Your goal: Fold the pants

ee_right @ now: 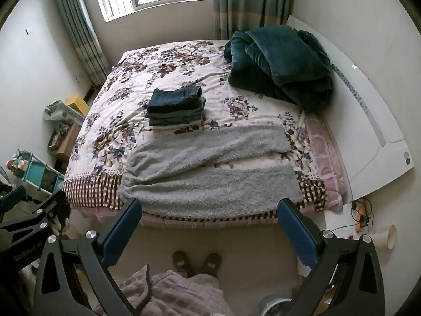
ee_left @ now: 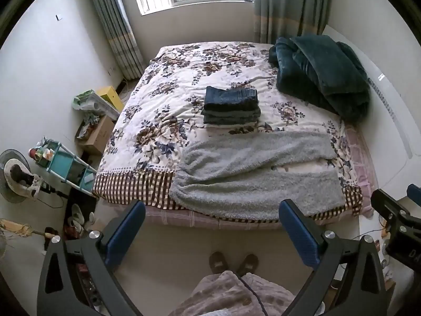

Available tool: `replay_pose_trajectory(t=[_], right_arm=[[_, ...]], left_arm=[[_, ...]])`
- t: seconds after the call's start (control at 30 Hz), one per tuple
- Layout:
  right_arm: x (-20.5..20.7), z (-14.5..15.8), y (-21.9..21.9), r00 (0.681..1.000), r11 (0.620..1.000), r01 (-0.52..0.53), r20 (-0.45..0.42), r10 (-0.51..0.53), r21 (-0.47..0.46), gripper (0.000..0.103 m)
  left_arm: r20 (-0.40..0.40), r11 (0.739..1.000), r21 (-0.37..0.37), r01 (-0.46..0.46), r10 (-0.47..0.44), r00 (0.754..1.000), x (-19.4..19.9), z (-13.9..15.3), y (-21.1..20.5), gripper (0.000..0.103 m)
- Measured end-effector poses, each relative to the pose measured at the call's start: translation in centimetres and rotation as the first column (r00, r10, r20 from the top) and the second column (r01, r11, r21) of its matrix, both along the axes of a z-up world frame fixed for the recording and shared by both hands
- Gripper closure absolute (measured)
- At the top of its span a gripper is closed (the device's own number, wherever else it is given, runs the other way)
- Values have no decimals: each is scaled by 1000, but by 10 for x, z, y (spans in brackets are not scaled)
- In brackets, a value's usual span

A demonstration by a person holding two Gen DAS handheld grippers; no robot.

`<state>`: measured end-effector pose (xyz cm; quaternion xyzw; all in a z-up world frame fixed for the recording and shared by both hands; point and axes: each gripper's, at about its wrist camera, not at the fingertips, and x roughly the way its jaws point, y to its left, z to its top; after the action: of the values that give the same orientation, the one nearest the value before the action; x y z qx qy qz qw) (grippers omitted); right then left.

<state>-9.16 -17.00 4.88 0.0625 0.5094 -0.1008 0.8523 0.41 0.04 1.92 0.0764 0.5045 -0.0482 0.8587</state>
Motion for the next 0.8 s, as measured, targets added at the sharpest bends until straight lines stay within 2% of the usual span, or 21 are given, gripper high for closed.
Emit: replay_pose_trajectory(t=[0.8], right_arm=[[-3, 7, 2, 1000, 1000, -6, 6, 6, -5, 0]], left_arm=[[20, 1000, -15, -3, 3, 1000, 1, 8, 0, 0]])
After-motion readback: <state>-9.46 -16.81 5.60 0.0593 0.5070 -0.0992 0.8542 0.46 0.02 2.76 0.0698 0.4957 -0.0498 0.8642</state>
